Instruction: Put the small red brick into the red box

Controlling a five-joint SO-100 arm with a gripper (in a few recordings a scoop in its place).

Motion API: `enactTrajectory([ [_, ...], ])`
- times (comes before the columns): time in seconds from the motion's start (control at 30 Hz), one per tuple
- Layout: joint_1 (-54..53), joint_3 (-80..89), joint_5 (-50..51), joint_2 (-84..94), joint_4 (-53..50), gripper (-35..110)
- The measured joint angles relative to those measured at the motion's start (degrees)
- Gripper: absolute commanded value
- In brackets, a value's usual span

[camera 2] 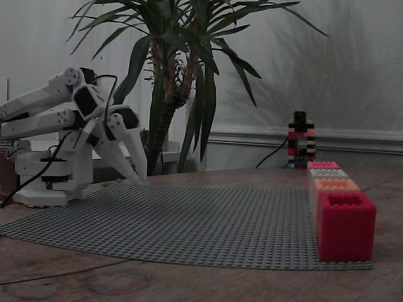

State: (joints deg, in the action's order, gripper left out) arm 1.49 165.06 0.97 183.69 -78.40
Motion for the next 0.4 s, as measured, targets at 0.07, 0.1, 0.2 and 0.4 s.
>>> enactTrajectory([
  [0.07,-0.2,0.0,-0.2,0.0,0.0,0],
  [0.1,-0.5,0.0,-0.2,0.0,0.0,0],
  [0.2,-0.9,0.0,-0.2,0.0,0.0,0],
  [0.4,-0.9,0.0,-0.2,0.0,0.0,0],
])
